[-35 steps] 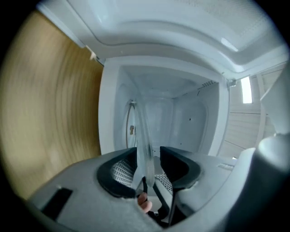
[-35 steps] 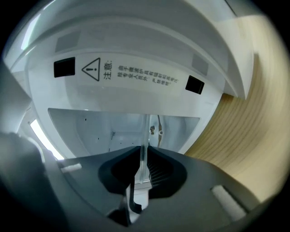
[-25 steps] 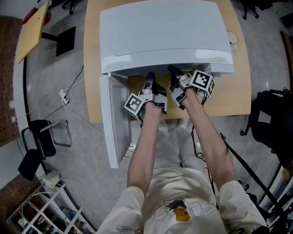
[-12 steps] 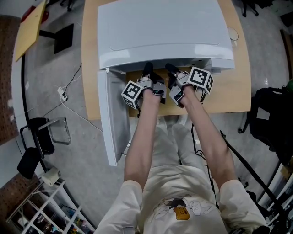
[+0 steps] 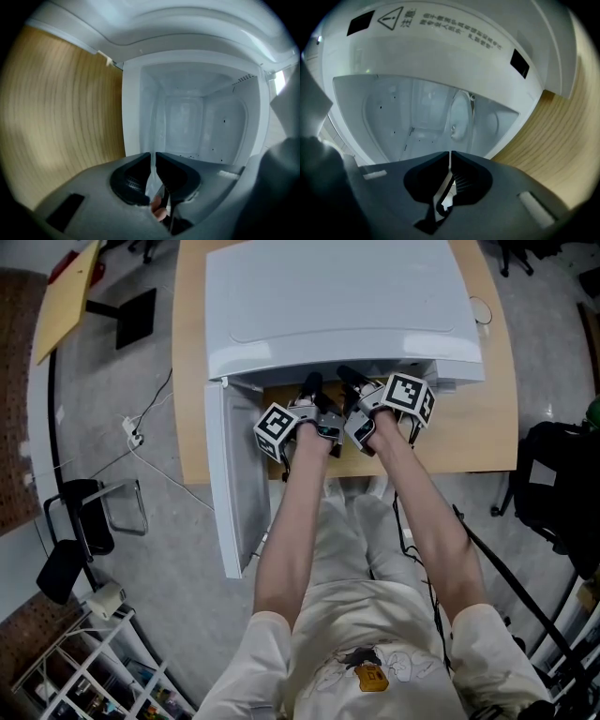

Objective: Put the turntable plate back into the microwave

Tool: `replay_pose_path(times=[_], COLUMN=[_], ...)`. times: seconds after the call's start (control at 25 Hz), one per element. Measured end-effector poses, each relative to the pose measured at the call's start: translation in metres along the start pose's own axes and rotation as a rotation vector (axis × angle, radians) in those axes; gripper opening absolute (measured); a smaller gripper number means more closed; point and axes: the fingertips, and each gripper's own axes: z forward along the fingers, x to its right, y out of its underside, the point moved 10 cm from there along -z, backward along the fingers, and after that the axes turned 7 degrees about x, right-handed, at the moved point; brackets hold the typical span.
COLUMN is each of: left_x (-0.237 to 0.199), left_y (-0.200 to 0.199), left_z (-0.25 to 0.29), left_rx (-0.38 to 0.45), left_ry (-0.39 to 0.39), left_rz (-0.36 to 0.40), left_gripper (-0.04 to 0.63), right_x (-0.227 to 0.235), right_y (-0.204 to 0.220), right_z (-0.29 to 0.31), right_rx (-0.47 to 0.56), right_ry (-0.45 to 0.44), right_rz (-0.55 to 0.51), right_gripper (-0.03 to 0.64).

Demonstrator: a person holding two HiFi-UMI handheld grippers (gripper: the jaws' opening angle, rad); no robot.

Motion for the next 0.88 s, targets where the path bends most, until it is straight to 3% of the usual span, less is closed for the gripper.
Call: replay_pose_path(times=[0.24, 0.4, 0.48, 0.52, 0.72, 0.8, 0.88], left_x=[0.014, 0.01, 0.005, 0.004, 0.005, 0.006, 0.005], left_y=[-0.002, -0.006, -0.009, -0.01, -0.006, -0.003, -0.002], left_z=[-0.003, -0.006, -0.008, -0.009, -0.008, -0.008, -0.007], left_rx=[-0.046, -0.023, -0.027, -0.03, -0.066, -0.087, -0.103], left_ry=[0.027, -0.001, -0.033, -0.04, -0.025, -0.024, -0.022], left_rz=[-0.019, -0.02, -0.01, -0.009, -0.022, -0.029, -0.031], left_gripper=[0.161, 0.13, 0.039, 0.025, 0.026, 0.027, 0.028], right_x=[0.001, -0.003, -0.003, -0.001, 0.014, 0.014, 0.014], right_y=[-0.011, -0.009, -0.004, -0.002, 0.005, 0.006, 0.006], right_z=[0.007, 0.003, -0.005, -0.008, -0.002, 0.004, 0.007], right_rx=[0.033, 0.036, 0.05, 0.051, -0.001, -0.015, -0.019], right_ry=[0.05, 0.036, 0.055, 0.075, 0.062, 0.069, 0.077], right_rz=[-0.044, -0.051, -0.07, -0.083, -0.007, 0.01, 0.017], right_gripper=[0.009, 0.024, 0.059, 0.083, 0.118, 0.064, 0.055])
